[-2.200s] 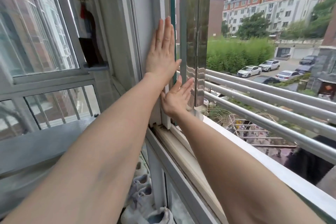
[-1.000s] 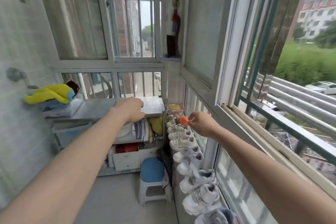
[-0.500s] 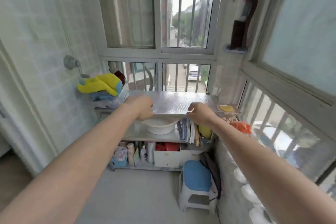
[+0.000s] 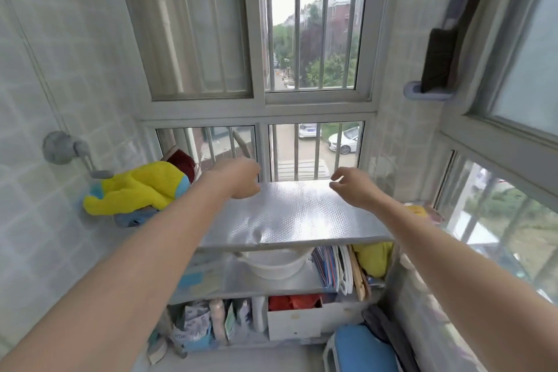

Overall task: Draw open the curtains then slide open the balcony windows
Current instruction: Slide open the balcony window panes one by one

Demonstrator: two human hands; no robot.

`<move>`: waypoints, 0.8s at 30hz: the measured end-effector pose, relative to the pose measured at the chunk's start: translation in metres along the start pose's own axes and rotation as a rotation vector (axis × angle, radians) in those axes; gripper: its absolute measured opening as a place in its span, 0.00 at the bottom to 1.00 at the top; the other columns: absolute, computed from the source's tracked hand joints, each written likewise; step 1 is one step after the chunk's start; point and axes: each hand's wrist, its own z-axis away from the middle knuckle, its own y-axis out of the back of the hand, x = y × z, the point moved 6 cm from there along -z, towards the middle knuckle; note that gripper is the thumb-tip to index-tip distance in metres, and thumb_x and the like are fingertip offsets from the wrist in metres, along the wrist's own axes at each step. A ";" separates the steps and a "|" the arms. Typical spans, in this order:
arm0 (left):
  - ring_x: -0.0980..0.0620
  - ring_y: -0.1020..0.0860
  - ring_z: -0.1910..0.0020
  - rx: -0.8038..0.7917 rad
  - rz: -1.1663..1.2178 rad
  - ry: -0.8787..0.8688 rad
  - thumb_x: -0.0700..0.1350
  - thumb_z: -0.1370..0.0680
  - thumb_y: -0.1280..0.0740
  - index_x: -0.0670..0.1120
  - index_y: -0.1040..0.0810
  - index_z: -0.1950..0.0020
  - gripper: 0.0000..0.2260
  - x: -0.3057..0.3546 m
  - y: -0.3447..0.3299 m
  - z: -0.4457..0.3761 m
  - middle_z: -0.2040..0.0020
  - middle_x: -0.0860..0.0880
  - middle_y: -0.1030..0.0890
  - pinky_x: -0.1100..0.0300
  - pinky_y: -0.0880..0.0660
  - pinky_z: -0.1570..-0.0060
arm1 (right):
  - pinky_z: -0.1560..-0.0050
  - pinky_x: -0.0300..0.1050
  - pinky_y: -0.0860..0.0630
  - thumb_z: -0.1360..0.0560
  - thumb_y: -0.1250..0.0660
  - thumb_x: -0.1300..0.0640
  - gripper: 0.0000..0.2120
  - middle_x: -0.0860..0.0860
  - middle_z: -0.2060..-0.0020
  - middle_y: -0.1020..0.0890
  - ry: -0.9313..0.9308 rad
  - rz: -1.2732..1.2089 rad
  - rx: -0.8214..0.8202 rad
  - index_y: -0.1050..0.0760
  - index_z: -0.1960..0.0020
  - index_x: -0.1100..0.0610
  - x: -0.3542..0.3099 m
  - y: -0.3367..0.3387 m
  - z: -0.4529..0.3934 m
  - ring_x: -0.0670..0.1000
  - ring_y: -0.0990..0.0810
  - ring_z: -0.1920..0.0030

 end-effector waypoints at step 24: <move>0.44 0.52 0.22 0.373 -0.024 -0.376 0.51 0.21 0.37 0.49 0.40 0.23 0.27 -0.059 0.102 -0.543 0.21 0.45 0.48 0.47 0.52 0.24 | 0.42 0.48 0.30 0.21 0.38 0.54 0.20 0.61 0.40 0.22 -0.310 -0.149 0.393 0.32 0.33 0.64 0.060 0.016 -0.494 0.60 0.24 0.39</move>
